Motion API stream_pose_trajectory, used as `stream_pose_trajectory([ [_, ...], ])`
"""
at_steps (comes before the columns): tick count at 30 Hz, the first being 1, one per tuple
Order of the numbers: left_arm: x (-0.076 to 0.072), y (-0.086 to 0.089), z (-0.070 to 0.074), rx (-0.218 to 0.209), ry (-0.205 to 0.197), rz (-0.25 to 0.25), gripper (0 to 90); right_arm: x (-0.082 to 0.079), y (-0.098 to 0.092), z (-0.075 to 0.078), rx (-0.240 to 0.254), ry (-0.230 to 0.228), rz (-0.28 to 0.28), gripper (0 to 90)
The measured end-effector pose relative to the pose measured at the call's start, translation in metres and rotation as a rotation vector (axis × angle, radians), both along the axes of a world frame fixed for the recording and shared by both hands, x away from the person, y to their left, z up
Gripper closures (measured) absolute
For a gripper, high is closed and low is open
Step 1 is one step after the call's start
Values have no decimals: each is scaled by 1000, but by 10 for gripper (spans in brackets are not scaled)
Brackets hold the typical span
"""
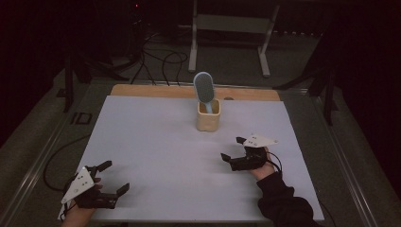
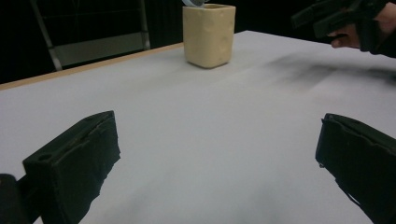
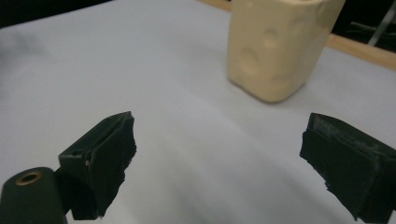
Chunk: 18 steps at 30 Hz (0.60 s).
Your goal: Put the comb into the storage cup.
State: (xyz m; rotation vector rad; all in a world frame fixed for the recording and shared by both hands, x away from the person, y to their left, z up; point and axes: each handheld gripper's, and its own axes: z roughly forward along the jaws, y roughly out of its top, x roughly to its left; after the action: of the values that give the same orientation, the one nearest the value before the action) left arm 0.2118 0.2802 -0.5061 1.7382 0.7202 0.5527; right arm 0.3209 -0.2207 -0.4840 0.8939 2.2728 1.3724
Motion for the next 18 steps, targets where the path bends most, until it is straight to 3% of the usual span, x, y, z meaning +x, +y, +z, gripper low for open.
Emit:
stream_pose_trajectory([
  [12,0,0,0,1,0,1,0,-29,-22,-8,30,9,5,94],
  [18,0,0,0,1,0,-1,0,-42,-32,-13,8,-6,-10,95],
])
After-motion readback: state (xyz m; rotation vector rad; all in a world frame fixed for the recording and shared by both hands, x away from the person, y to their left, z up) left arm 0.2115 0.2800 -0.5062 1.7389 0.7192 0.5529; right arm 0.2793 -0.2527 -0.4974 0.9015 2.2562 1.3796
